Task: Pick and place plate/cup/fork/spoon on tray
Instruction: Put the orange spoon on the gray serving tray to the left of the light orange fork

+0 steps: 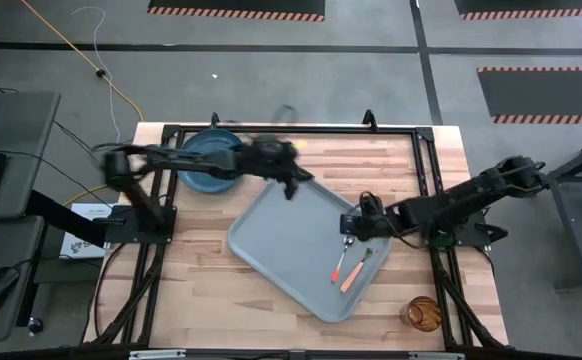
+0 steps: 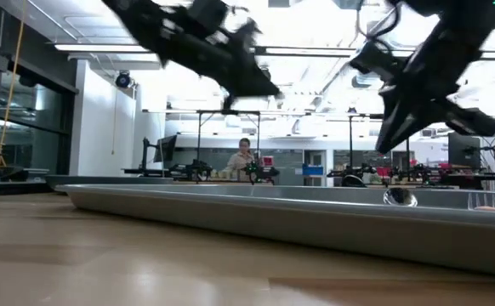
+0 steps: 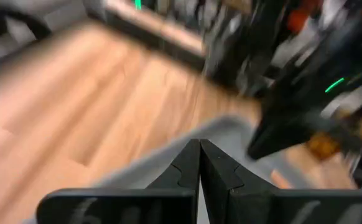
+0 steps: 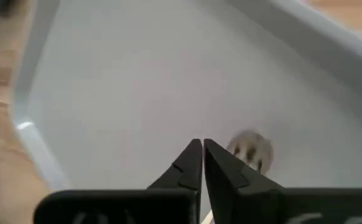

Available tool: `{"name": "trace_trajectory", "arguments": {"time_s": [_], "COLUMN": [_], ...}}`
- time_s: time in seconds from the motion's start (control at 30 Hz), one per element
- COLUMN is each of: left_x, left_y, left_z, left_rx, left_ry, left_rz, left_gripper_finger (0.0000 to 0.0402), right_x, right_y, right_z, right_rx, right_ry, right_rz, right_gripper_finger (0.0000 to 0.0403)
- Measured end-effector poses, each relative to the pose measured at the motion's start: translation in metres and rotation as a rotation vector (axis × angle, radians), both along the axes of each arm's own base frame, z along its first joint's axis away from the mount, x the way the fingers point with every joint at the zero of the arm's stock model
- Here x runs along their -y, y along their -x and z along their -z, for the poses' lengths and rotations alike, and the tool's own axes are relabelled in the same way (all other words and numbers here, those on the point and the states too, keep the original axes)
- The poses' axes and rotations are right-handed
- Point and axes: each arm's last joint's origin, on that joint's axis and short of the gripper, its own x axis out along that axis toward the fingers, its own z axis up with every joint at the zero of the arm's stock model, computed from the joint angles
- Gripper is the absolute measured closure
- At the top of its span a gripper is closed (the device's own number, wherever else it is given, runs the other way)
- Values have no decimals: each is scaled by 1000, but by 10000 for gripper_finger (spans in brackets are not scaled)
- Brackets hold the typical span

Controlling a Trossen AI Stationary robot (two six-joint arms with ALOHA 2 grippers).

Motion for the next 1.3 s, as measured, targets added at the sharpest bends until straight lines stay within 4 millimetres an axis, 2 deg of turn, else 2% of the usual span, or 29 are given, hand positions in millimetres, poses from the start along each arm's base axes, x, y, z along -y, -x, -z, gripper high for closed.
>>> {"name": "trace_trajectory", "arguments": {"time_s": [0.1, 0.2, 0.3, 0.47, 0.63, 1.3], "left_x": [6, 19, 31, 45, 50, 54], "left_y": [43, 87, 123, 158, 169, 160], "left_z": [-26, -44, -47, -43, -36, -26], "left_rx": [199, 414, 538, 608, 609, 566], "left_ry": [-43, -57, -48, -50, -32, 28], "left_rz": [-68, -149, -217, -311, -357, -341], "left_gripper_finger": [401, 401, 401, 401, 401, 401], "right_x": [14, 24, 29, 31, 31, 29], "right_y": [-10, -23, -32, -37, -33, -20], "right_z": [6, 10, 15, 23, 29, 31], "right_rx": [-69, -103, -140, -187, -255, -378], "right_ry": [23, 27, 40, 34, 32, -11], "right_rz": [-99, -196, -276, -355, -387, -467], "right_gripper_finger": [399, 400, 402, 402, 403, 403]}}
